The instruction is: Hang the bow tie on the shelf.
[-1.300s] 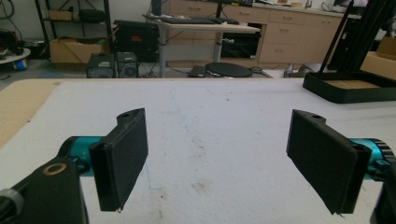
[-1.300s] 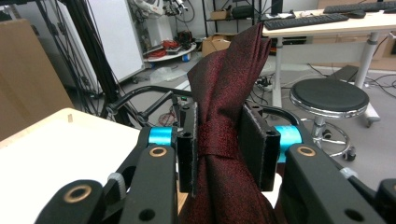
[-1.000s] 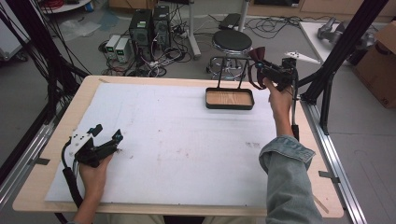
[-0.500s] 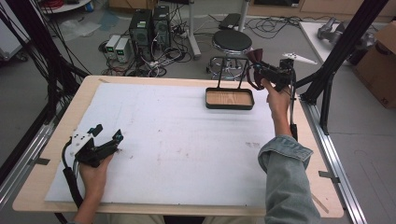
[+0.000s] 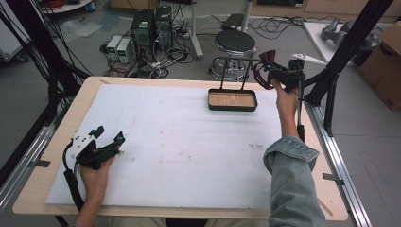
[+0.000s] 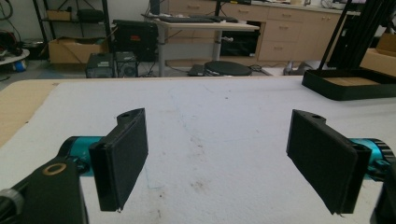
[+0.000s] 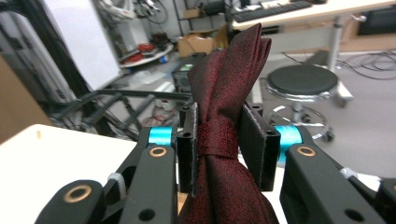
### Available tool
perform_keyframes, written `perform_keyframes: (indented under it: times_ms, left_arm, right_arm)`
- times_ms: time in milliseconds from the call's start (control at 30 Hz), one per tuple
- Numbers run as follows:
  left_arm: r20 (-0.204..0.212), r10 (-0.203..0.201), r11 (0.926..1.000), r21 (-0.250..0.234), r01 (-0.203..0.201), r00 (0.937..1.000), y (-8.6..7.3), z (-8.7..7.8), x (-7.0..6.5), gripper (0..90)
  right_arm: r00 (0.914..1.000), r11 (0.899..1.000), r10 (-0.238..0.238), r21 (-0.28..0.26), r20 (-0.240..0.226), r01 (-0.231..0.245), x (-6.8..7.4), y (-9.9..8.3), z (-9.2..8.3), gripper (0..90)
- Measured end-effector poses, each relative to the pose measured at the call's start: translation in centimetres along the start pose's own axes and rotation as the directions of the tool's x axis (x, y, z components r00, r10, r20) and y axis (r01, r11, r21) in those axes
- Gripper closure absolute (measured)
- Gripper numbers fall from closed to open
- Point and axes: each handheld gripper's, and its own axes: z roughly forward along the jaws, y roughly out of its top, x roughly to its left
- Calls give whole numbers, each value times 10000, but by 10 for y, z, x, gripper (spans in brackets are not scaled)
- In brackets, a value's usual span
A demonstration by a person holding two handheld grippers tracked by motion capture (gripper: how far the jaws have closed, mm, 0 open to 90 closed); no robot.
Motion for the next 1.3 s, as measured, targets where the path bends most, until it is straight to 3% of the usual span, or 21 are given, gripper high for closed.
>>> perform_keyframes:
  times_ms: [133, 233, 533, 867, 1300]
  left_arm:
    - [18, -5, 10000, 20, 5, 10000, 0, 0, 0, 209]
    - [26, -8, 10000, 11, 8, 10000, 0, 0, 0, 209]
    - [14, -6, 10000, 11, 6, 10000, 0, 0, 0, 209]
    - [34, -22, 10000, 20, 22, 10000, 0, 0, 0, 209]
    - [27, -21, 10000, 31, 21, 10000, 0, 0, 0, 209]
  right_arm:
    - [9982, 9992, 10, 401, 602, -35, -6, -1, -3, 686]
    - [9975, 9986, 65, 520, 701, -101, -10, -4, -5, 685]
    - [9972, 9949, -58, 1009, 742, -17, -18, -11, -4, 672]
    - [9970, 9865, -191, 1635, 752, 65, -18, -18, 5, 668]
    - [9959, 9824, -178, 1868, 884, 10, -19, -20, 6, 647]
